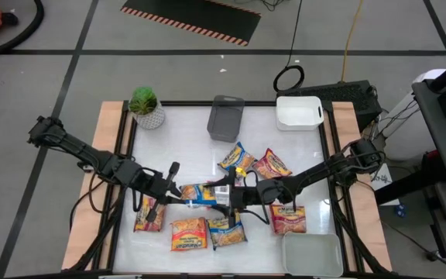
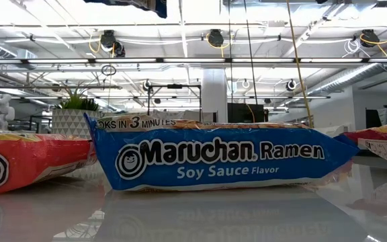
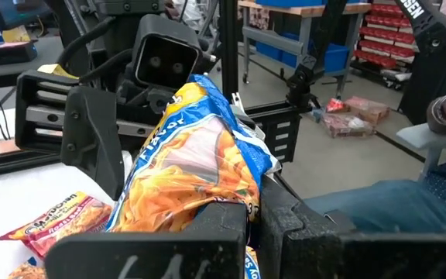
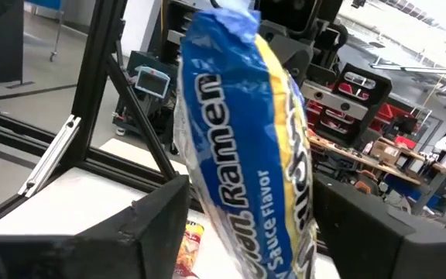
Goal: Sort Maruchan noodles
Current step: Put the top left blue noodle pack into the white bin
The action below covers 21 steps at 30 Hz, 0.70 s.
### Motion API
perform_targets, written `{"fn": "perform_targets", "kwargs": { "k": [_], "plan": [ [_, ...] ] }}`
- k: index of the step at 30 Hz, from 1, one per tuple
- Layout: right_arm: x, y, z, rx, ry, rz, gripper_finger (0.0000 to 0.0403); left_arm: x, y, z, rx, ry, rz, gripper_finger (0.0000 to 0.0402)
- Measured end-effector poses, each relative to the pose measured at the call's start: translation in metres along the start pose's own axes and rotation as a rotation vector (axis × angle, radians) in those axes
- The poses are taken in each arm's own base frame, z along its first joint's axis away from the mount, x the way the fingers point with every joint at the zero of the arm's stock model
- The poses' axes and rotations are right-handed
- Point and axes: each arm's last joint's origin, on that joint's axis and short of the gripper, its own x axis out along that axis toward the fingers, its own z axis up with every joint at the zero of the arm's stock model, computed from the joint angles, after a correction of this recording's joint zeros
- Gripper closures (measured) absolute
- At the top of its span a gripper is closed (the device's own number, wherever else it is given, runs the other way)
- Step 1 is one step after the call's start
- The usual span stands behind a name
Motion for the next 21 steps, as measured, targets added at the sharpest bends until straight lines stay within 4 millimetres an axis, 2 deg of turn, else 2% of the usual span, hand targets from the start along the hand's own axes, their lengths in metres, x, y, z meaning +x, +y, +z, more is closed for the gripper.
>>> {"fn": "perform_targets", "kwargs": {
  "k": [6,10,17,21],
  "plan": [
    [0.0,-0.0001,-0.0001,0.0,0.0,0.0,0.0212,0.0,-0.0001,-0.0001,0.001,0.001,-0.001,0.0396],
    [0.0,0.0,-0.0002,-0.001,0.002,0.002,0.0237,0.0,-0.0001,-0.0009,0.0,0.009,-0.001,0.0396],
    [-0.0005,0.0017,0.0004,-0.006,0.001,0.004,0.0247,0.0,0.0,-0.0012,-0.006,0.012,0.002,0.0394],
    [-0.0011,0.0035,0.001,-0.019,0.001,0.007,0.0248,-0.0001,-0.0001,-0.0011,-0.048,0.012,0.003,0.0368]
  ]
}}
